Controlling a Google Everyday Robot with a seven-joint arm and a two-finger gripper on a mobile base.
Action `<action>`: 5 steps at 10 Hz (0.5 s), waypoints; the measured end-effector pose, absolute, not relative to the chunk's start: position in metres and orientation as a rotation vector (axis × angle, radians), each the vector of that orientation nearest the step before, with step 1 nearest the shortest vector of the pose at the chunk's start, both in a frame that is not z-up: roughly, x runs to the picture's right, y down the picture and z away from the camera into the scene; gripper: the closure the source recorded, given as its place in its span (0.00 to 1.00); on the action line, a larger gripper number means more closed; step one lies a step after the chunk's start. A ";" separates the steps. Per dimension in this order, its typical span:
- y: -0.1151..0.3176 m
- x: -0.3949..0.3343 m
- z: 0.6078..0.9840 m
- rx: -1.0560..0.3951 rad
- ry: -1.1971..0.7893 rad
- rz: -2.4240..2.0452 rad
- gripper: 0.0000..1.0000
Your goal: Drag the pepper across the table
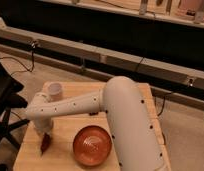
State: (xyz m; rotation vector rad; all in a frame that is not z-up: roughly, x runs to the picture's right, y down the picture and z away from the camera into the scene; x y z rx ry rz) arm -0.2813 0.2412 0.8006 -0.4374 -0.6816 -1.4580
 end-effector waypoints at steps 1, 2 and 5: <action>0.241 -0.278 0.799 -0.432 -0.670 -1.447 1.00; 0.240 -0.276 0.796 -0.424 -0.661 -1.434 1.00; 0.242 -0.255 0.794 -0.424 -0.644 -1.376 1.00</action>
